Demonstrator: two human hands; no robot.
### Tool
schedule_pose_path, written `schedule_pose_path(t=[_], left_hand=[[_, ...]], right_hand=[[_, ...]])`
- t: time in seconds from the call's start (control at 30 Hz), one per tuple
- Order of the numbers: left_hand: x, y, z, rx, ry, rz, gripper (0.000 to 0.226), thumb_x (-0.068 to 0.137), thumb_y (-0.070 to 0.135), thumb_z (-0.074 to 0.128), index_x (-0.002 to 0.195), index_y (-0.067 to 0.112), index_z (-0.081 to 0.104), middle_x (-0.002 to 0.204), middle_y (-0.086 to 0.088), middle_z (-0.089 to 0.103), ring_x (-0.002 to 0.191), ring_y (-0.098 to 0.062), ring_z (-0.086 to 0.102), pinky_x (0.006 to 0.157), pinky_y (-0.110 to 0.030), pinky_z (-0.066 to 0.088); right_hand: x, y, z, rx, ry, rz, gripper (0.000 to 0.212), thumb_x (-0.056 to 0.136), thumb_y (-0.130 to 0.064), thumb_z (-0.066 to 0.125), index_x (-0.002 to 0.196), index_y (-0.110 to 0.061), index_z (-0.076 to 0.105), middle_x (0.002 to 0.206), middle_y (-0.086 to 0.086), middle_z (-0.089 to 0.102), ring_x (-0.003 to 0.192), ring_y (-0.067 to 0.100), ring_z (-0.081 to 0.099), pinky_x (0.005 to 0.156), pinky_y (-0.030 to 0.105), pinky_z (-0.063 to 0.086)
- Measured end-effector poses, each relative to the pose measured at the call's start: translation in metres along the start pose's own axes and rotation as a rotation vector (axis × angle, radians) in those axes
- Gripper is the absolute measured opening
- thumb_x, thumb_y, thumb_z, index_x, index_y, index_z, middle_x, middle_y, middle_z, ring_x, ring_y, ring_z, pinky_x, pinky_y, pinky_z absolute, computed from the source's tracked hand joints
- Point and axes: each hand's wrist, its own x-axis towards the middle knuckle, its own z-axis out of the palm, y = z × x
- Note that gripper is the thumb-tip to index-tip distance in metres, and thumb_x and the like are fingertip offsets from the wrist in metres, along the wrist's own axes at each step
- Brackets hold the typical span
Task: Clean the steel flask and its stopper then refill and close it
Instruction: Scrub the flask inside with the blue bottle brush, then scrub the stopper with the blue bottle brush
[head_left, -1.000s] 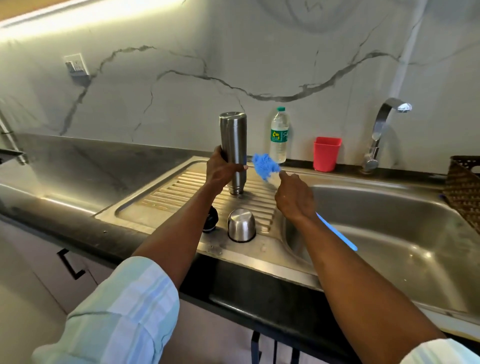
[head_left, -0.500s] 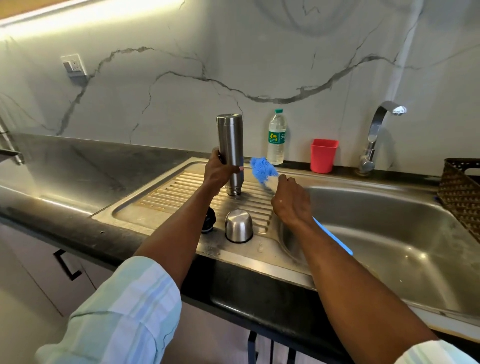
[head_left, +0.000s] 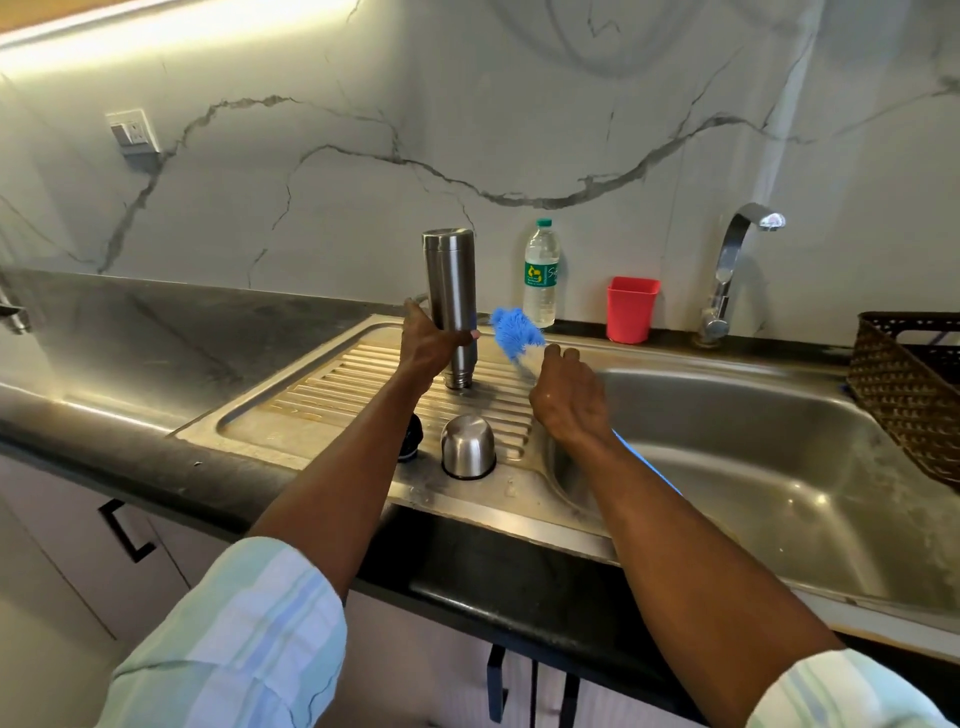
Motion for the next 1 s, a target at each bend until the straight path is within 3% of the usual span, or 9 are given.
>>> schedule_pose_path(t=[0.1, 0.17, 0.23, 0.33, 0.43, 0.57, 0.67, 0.87, 1.0], left_hand=[[-0.023, 0.011, -0.003, 0.067, 0.106, 0.071, 0.092, 0.08, 0.019, 0.082, 0.151, 0.005, 0.026, 0.149, -0.016, 0.04, 0.138, -0.031, 0.039, 0.11, -0.038, 0.04], [-0.039, 0.015, -0.006, 0.091, 0.061, 0.15, 0.066, 0.084, 0.021, 0.078, 0.14, 0.011, 0.045, 0.131, -0.01, 0.055, 0.123, -0.027, 0.053, 0.088, -0.025, 0.047], [-0.053, 0.014, -0.01, 0.123, -0.094, 0.166, 0.049, 0.082, 0.029, 0.078, 0.125, 0.014, 0.058, 0.114, -0.003, 0.061, 0.109, -0.026, 0.061, 0.077, -0.026, 0.048], [-0.07, 0.014, -0.012, 0.347, -0.336, 0.099, 0.056, 0.083, 0.028, 0.079, 0.132, 0.012, 0.058, 0.126, -0.005, 0.058, 0.116, -0.022, 0.057, 0.089, -0.029, 0.046], [-0.082, 0.008, -0.011, 0.463, -0.499, 0.041, 0.06, 0.082, 0.014, 0.079, 0.136, 0.01, 0.053, 0.124, -0.007, 0.06, 0.108, -0.021, 0.059, 0.077, -0.027, 0.05], [-0.094, 0.007, -0.01, 0.546, -0.589, 0.006, 0.064, 0.076, 0.001, 0.077, 0.136, 0.013, 0.054, 0.13, -0.011, 0.058, 0.119, -0.026, 0.057, 0.1, -0.037, 0.051], [-0.098, 0.006, -0.005, 0.534, -0.597, -0.035, 0.066, 0.069, -0.002, 0.08, 0.129, 0.017, 0.059, 0.124, -0.014, 0.062, 0.109, -0.023, 0.061, 0.096, -0.035, 0.052], [-0.105, 0.012, 0.037, 0.085, -0.352, -0.001, 0.032, 0.073, 0.016, 0.085, 0.099, 0.004, 0.07, 0.082, -0.004, 0.066, 0.077, -0.016, 0.059, 0.062, -0.023, 0.044], [-0.106, 0.032, 0.091, -0.494, -0.339, -0.314, 0.024, 0.083, 0.022, 0.079, 0.095, 0.005, 0.068, 0.092, -0.014, 0.071, 0.076, -0.024, 0.069, 0.073, -0.039, 0.06]], right_hand=[[0.0, -0.002, -0.01, 0.092, 0.012, 0.065, 0.04, 0.093, -0.012, 0.051, 0.132, -0.006, 0.045, 0.125, 0.017, 0.051, 0.112, 0.034, 0.056, 0.087, 0.038, 0.047], [0.0, -0.004, -0.02, 0.172, 0.029, 0.133, 0.043, 0.093, -0.013, 0.052, 0.134, -0.005, 0.044, 0.128, 0.018, 0.051, 0.115, 0.035, 0.055, 0.089, 0.037, 0.046], [0.0, -0.004, -0.03, 0.28, 0.034, 0.212, 0.046, 0.092, -0.016, 0.055, 0.135, -0.004, 0.043, 0.13, 0.019, 0.053, 0.117, 0.036, 0.055, 0.09, 0.036, 0.045], [-0.003, -0.001, -0.038, 0.532, -0.013, 0.333, 0.046, 0.089, -0.014, 0.059, 0.131, -0.003, 0.044, 0.12, 0.016, 0.06, 0.098, 0.035, 0.065, 0.07, 0.032, 0.05], [-0.017, 0.003, -0.045, 1.033, -0.126, 0.439, 0.04, 0.091, -0.006, 0.059, 0.127, 0.005, 0.047, 0.102, 0.019, 0.058, 0.063, 0.03, 0.062, 0.041, 0.028, 0.052], [-0.04, 0.013, -0.056, 1.303, -0.251, 0.499, 0.035, 0.095, 0.001, 0.053, 0.129, 0.007, 0.047, 0.093, 0.019, 0.054, 0.063, 0.028, 0.056, 0.037, 0.025, 0.051], [-0.052, 0.027, -0.067, 1.37, -0.277, 0.514, 0.035, 0.096, 0.0, 0.05, 0.13, 0.007, 0.045, 0.084, 0.016, 0.052, 0.061, 0.025, 0.053, 0.036, 0.022, 0.05], [-0.058, 0.068, -0.092, 1.427, -0.223, 0.536, 0.028, 0.096, -0.033, 0.058, 0.097, -0.005, 0.056, 0.071, 0.014, 0.054, 0.042, 0.017, 0.055, 0.039, 0.022, 0.049], [-0.05, 0.102, -0.115, 1.51, -0.026, 0.481, 0.018, 0.093, -0.013, 0.061, 0.109, -0.006, 0.055, 0.078, 0.014, 0.061, 0.049, 0.018, 0.062, 0.042, 0.025, 0.051]])
